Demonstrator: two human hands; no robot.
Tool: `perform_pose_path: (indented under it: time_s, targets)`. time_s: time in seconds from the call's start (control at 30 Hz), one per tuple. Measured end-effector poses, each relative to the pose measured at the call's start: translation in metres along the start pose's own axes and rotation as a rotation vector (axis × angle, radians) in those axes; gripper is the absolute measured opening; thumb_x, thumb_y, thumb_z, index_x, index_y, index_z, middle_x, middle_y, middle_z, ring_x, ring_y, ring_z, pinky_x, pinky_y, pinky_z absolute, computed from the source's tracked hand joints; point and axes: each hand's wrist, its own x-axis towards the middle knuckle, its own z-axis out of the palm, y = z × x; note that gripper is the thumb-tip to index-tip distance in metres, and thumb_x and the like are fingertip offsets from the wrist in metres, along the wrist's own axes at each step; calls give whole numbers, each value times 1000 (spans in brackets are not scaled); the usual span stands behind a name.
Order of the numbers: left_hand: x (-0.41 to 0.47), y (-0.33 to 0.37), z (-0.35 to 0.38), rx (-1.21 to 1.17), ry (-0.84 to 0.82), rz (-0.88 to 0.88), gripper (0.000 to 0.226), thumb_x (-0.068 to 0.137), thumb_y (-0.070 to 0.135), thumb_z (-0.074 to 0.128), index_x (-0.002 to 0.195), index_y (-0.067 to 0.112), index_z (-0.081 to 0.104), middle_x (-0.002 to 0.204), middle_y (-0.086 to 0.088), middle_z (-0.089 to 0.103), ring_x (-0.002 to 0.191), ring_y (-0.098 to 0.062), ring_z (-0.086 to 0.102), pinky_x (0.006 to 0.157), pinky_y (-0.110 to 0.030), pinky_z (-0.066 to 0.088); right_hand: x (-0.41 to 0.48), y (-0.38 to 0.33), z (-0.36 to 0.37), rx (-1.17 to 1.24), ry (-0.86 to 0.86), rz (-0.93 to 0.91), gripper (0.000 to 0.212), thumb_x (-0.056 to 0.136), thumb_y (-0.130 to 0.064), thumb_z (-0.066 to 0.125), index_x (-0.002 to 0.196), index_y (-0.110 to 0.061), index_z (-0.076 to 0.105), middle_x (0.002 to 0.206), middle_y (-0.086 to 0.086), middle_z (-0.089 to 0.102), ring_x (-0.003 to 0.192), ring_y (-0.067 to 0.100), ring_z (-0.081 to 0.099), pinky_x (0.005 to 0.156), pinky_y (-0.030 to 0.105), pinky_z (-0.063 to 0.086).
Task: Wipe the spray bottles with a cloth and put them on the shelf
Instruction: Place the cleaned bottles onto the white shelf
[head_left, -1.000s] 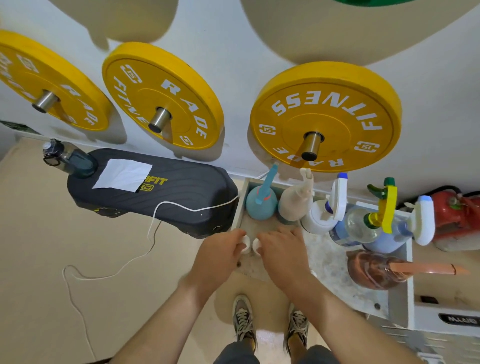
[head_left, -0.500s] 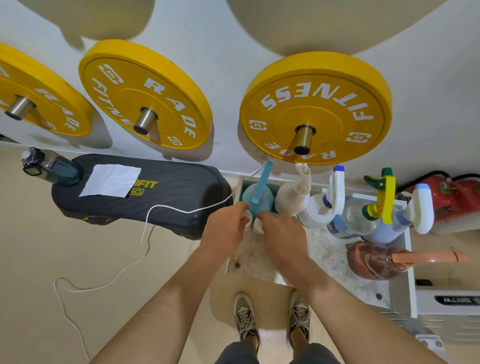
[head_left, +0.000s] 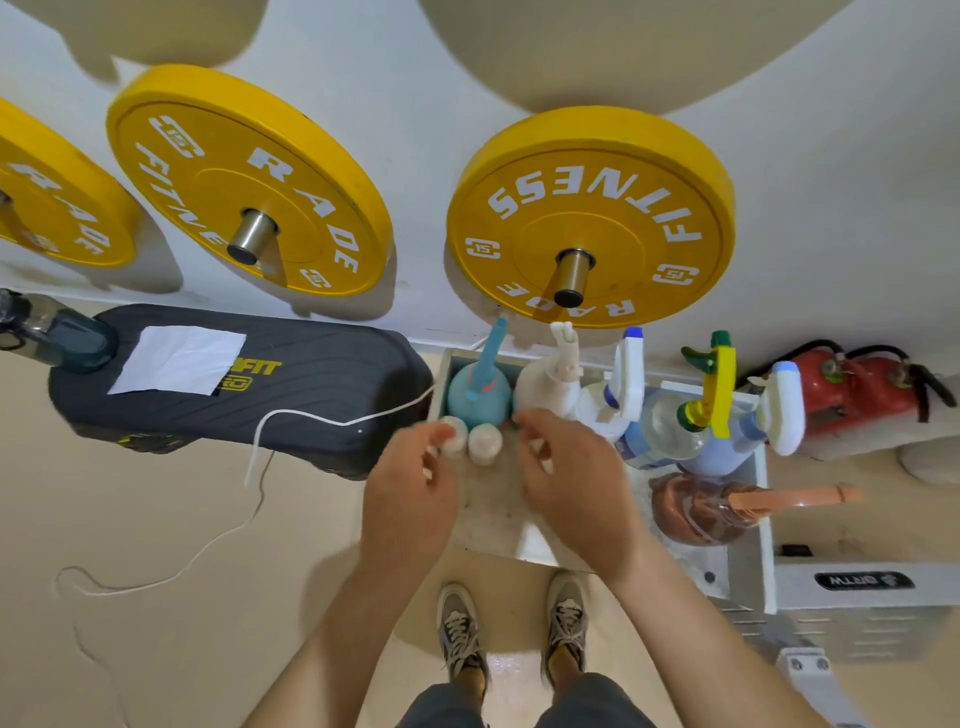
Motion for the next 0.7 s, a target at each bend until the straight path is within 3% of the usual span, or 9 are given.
perform_pose_path:
  time_s: [0.07, 0.13, 0.23, 0.33, 0.4, 0.47, 0.53, 0.7]
  targets:
    - [-18, 2, 14, 44, -118, 102, 23, 88, 6, 61, 99, 23, 69, 92, 8, 67, 75, -6, 58, 71, -21, 50, -13, 22, -26, 81, -33, 138, 18, 91, -23, 66, 109, -22, 70, 88, -6, 70, 85, 17, 65, 74, 33, 51]
    - [-28, 6, 33, 111, -199, 217, 20, 87, 11, 59, 100, 24, 68, 93, 9, 67, 76, -9, 59, 68, -22, 48, -26, 46, -39, 76, -151, 193, 31, 84, -34, 74, 112, -25, 66, 96, -9, 67, 93, 16, 63, 80, 33, 50]
    - [-27, 12, 62, 251, -276, 341, 37, 87, 18, 52, 123, 23, 61, 121, 6, 63, 97, -13, 62, 75, -16, 42, -41, 62, -37, -36, -344, 240, 66, 70, -51, 80, 127, -28, 55, 119, -6, 62, 112, 19, 55, 94, 41, 47]
    - [-17, 13, 81, 336, -420, 323, 54, 90, 19, 58, 143, 25, 46, 143, 1, 48, 118, -20, 55, 81, -37, 53, -52, 69, -22, -91, -395, 217, 86, 66, -58, 75, 141, -33, 43, 136, -7, 53, 129, 21, 46, 102, 46, 41]
    - [-12, 13, 87, 333, -458, 310, 53, 92, 19, 58, 142, 28, 44, 137, 3, 52, 114, -20, 56, 79, -42, 53, -54, 72, -13, -158, -404, 210, 77, 75, -53, 72, 143, -36, 39, 137, -11, 51, 132, 19, 42, 99, 40, 36]
    - [-9, 14, 91, 261, -419, 268, 40, 94, 19, 57, 133, 25, 55, 121, 3, 64, 103, -19, 61, 77, -40, 52, -54, 73, -6, -278, -395, 184, 59, 87, -48, 64, 140, -39, 40, 135, -13, 53, 129, 18, 47, 92, 36, 32]
    - [-9, 15, 89, 228, -363, 245, 25, 95, 21, 59, 120, 19, 63, 104, 1, 70, 90, -19, 64, 74, -39, 52, -53, 75, -1, -344, -380, 153, 43, 95, -43, 54, 137, -38, 44, 133, -11, 59, 122, 20, 55, 92, 35, 37]
    - [-24, 7, 49, 260, -216, 258, 23, 88, 16, 72, 111, 15, 70, 88, -2, 74, 76, -21, 68, 66, -30, 50, -42, 73, -8, -239, -344, 165, 27, 101, -38, 48, 127, -33, 56, 113, 0, 69, 108, 23, 62, 83, 32, 42]
